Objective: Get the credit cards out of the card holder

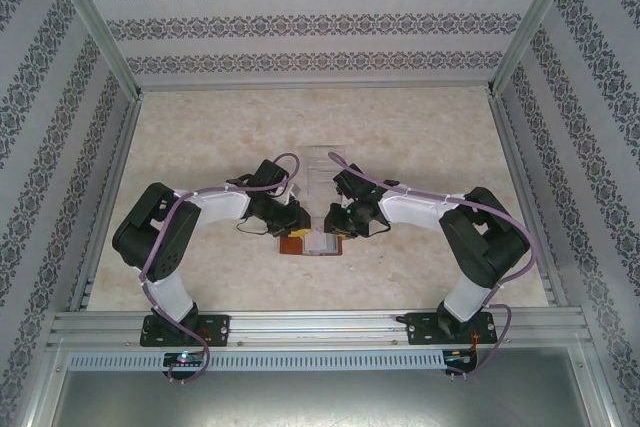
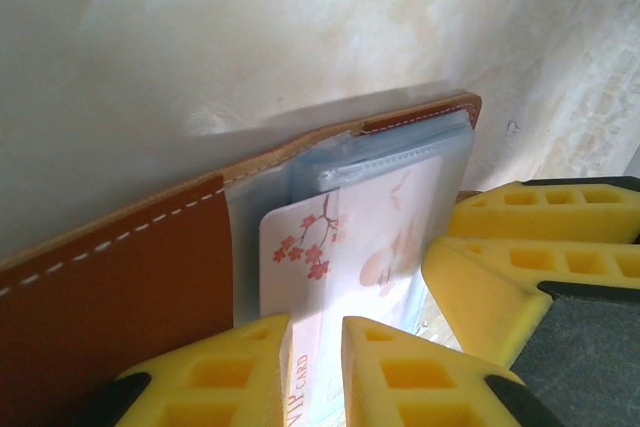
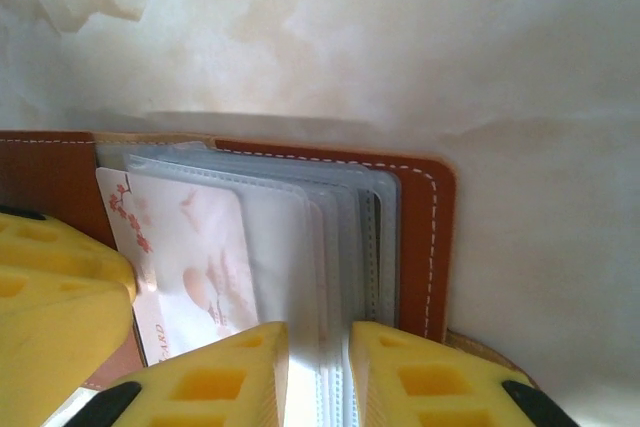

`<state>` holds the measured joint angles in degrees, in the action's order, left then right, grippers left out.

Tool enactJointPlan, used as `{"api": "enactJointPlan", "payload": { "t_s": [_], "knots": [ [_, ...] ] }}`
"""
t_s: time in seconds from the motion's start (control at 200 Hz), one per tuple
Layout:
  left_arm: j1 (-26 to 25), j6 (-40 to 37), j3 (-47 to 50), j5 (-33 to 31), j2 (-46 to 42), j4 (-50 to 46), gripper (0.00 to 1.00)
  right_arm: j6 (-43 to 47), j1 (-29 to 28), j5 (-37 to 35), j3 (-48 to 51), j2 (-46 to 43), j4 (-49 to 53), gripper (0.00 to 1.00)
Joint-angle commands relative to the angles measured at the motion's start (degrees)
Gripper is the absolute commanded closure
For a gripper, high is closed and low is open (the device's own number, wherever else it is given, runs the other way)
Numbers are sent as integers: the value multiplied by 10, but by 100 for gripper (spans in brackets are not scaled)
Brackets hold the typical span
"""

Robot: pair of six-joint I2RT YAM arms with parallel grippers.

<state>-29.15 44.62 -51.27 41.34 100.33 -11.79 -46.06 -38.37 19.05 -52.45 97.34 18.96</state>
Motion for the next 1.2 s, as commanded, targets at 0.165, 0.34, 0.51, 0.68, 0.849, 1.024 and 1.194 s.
{"api": "enactJointPlan", "payload": {
  "t_s": [0.165, 0.34, 0.51, 0.68, 0.849, 1.024, 1.194],
  "knots": [
    [4, -1, 1, -36, -36, -21, 73, 10, 4, -23, 8, 12, 45, 75],
    [4, 7, 7, -32, -39, -10, 70, 10, 5, -21, 9, 12, 42, 75],
    [5, 2, 3, -50, -34, -30, 69, 10, 4, -21, 12, 10, 42, 75],
    [5, -1, 3, -54, -23, -38, 68, 10, 4, -20, 10, 12, 42, 75],
    [5, 3, 6, -41, -17, -23, 68, 10, 5, -18, 9, 14, 41, 75],
    [5, 12, 14, -12, -3, 12, 69, 8, 4, -16, 9, 16, 40, 75],
    [5, 21, 21, 3, 10, 39, 70, 7, 4, -16, 8, 16, 40, 75]
  ]
}}
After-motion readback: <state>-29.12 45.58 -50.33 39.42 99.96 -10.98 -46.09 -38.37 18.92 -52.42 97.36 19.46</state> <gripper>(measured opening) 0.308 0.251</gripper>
